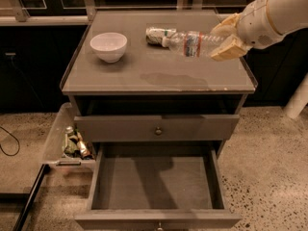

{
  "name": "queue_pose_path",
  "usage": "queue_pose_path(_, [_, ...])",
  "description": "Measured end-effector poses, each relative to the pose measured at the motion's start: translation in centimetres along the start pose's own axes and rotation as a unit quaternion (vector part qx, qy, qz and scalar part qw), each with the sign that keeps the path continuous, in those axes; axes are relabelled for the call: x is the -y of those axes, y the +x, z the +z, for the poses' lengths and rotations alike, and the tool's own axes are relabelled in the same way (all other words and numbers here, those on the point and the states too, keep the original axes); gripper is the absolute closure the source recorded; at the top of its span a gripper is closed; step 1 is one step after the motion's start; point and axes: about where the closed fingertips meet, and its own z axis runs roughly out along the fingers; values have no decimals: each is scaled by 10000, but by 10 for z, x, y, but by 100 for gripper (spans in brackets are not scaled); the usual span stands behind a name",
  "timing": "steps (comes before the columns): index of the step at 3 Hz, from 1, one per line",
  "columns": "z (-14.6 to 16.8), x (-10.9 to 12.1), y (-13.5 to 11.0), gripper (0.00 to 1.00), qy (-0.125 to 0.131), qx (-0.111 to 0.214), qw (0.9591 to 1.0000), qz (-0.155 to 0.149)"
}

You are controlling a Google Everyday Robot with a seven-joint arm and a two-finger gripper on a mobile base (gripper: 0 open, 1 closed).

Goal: Pick water bottle from middle drawer and place on counter

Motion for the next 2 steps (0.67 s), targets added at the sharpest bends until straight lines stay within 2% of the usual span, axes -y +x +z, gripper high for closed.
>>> queue_pose_path(1, [25, 35, 25, 100, -55, -36, 9995, 312])
queue_pose_path(2, [53, 61, 53, 100, -166, -73, 9973, 706])
